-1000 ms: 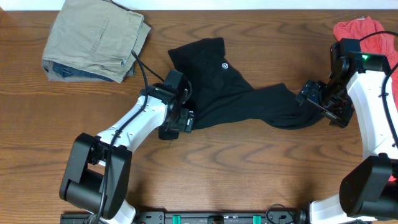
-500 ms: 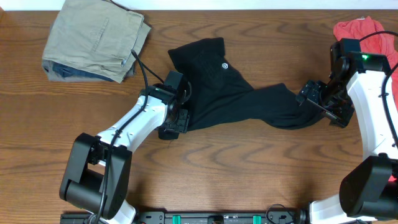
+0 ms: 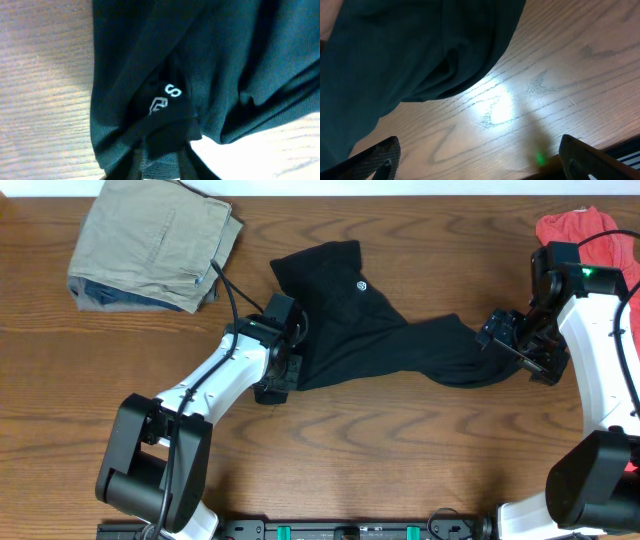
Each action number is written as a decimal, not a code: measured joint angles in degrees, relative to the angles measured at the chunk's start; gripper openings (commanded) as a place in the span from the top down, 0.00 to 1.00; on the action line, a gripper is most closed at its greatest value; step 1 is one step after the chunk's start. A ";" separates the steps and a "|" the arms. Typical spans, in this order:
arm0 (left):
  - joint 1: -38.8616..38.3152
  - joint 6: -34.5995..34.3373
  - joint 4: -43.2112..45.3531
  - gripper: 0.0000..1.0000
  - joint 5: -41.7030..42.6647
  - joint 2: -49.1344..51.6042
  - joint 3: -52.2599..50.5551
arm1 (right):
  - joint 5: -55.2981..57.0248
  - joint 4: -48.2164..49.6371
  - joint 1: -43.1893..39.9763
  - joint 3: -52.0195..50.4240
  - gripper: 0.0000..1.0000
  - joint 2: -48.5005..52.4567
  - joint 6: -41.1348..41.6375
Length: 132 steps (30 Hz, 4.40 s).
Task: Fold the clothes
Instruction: 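Reach the left gripper to the polo's left edge and grasp it, then pull the polo's left hem leftward with the left gripper to spread it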
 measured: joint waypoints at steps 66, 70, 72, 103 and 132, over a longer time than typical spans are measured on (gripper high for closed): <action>16.96 -10.32 -12.68 0.02 -5.95 -9.55 0.37 | -0.02 0.00 0.00 0.00 0.01 0.00 0.00; 16.96 -9.22 -9.75 0.02 -5.49 -4.48 0.37 | -0.02 -0.02 0.00 0.00 0.01 0.00 0.00; 17.07 -8.15 -8.96 0.02 -5.29 -2.73 0.37 | -0.02 0.00 0.00 0.00 0.01 0.00 0.00; 24.57 -0.46 -4.57 0.17 2.80 2.40 -2.01 | 0.00 -0.02 0.00 0.00 0.01 0.00 0.00; 24.52 -0.15 0.52 0.68 3.19 0.92 -6.10 | -0.02 -0.02 0.00 0.00 0.01 0.00 0.00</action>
